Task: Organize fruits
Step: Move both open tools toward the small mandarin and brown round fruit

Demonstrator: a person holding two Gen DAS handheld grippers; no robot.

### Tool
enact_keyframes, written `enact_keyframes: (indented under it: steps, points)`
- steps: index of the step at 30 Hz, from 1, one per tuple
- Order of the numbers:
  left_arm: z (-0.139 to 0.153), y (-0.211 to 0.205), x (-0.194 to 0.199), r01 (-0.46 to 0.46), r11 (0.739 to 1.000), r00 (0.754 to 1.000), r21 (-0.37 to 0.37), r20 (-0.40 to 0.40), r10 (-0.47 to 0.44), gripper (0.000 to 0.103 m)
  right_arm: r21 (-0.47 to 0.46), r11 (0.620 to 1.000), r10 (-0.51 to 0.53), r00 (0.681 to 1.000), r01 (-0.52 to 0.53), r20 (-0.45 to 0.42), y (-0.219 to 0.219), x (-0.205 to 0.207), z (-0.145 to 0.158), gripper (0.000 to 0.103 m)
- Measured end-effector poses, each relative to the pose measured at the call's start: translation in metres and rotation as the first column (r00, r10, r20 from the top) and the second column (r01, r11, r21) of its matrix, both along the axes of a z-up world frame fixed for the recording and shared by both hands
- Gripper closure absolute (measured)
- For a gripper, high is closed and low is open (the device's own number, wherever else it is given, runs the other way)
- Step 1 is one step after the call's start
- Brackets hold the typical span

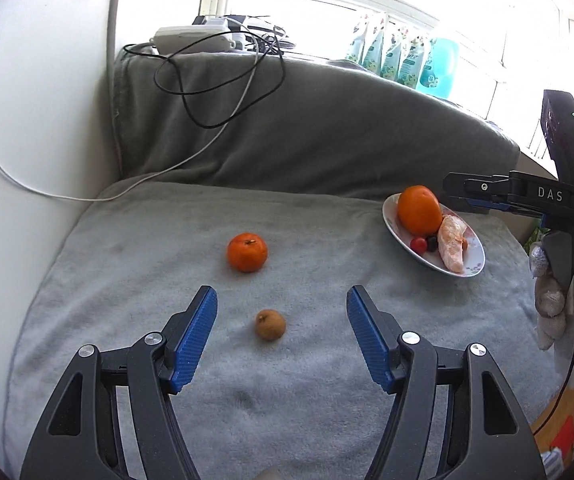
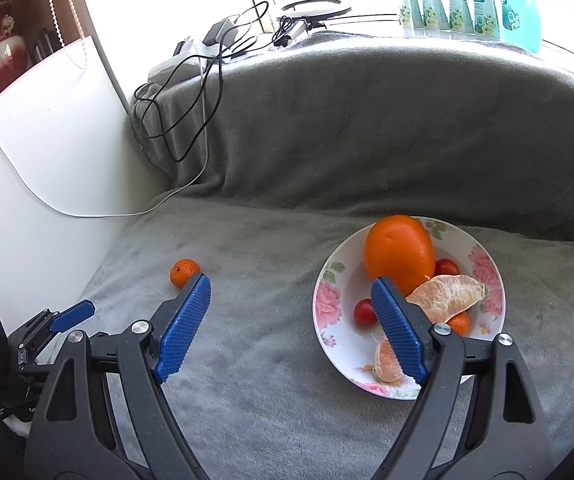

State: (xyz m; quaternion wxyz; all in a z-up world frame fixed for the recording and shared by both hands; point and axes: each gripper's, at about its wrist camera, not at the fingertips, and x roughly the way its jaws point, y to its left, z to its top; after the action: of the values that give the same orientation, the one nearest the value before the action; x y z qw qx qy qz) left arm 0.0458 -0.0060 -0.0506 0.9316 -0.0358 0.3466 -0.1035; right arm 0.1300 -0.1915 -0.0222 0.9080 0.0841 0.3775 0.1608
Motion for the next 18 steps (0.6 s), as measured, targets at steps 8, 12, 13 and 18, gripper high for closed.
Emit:
enact_keyframes:
  steps: [8, 12, 13, 18]
  points:
    - [-0.011, 0.024, -0.007, -0.063, 0.998, 0.998, -0.014, -0.026, 0.063, 0.036, -0.020, 0.998, 0.062, 0.998, -0.061, 0.006, 0.028, 0.010, -0.003, 0.018]
    - [-0.014, 0.026, -0.006, -0.064, 0.998, 0.997, -0.019, -0.035, 0.063, 0.036, -0.048, 0.993, 0.109, 0.994, -0.109, 0.000, 0.045, 0.016, -0.006, 0.018]
    - [-0.014, 0.026, -0.006, -0.063, 0.998, 0.997, -0.021, -0.037, 0.062, 0.036, -0.054, 0.991, 0.119, 0.993, -0.119, 0.000, 0.048, 0.018, -0.007, 0.018]
    - [-0.018, 0.025, -0.001, -0.058, 0.998, 0.997, -0.029, -0.047, 0.057, 0.039, -0.079, 0.981, 0.178, 0.984, -0.178, -0.015, 0.070, 0.029, -0.011, 0.018]
